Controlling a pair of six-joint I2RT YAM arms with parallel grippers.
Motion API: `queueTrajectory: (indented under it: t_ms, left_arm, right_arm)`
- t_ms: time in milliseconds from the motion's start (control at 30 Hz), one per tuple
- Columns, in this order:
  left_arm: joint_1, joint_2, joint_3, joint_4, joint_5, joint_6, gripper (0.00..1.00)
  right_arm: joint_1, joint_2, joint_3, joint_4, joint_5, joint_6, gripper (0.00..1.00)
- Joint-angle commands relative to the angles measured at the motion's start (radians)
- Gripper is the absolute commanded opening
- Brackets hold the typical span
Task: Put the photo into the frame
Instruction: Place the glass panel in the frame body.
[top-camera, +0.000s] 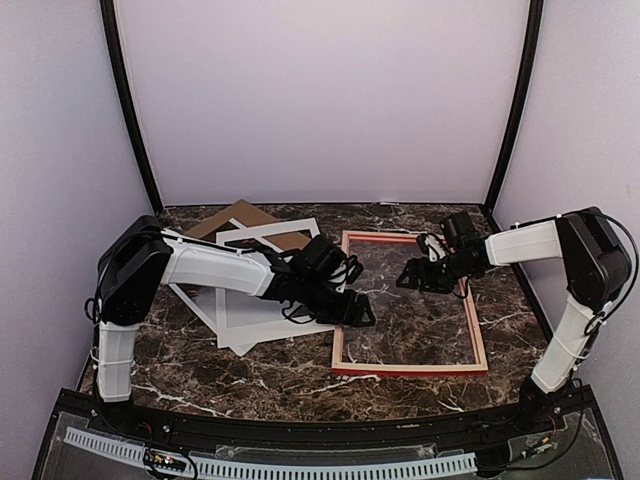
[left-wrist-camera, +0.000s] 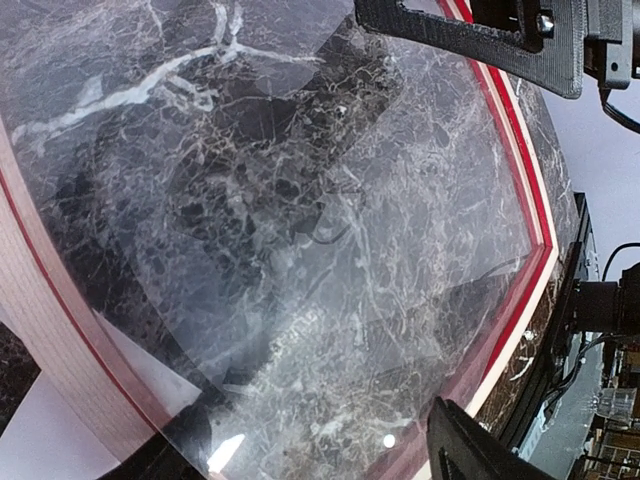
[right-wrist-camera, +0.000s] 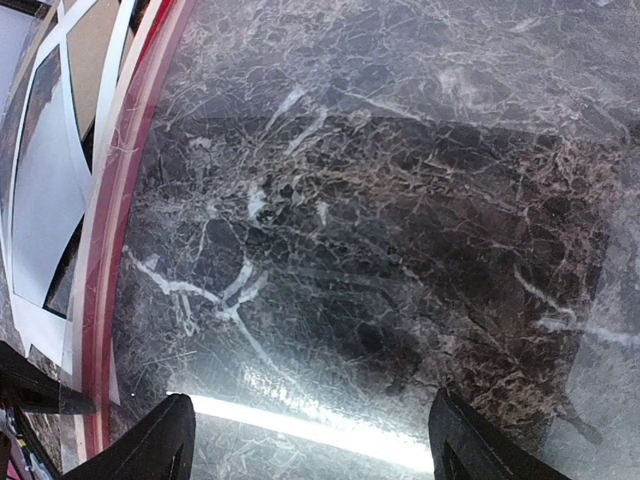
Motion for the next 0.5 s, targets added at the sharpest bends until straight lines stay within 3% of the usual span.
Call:
queueTrajectory:
  t_ms: [0,467]
  left_arm:
    - [-0.009,-0.038,0.018,-0.065,-0.034,0.027,0.77]
    - [-0.01,-0.102,0.006,-0.144,-0.117,0.059,0.78]
  right_arm:
    - [0.005,0.007,0.011,0.011,0.021,-0.004,0.82]
    - [0.005,0.009,0.005,-0.016,0.066,-0.023,0.82]
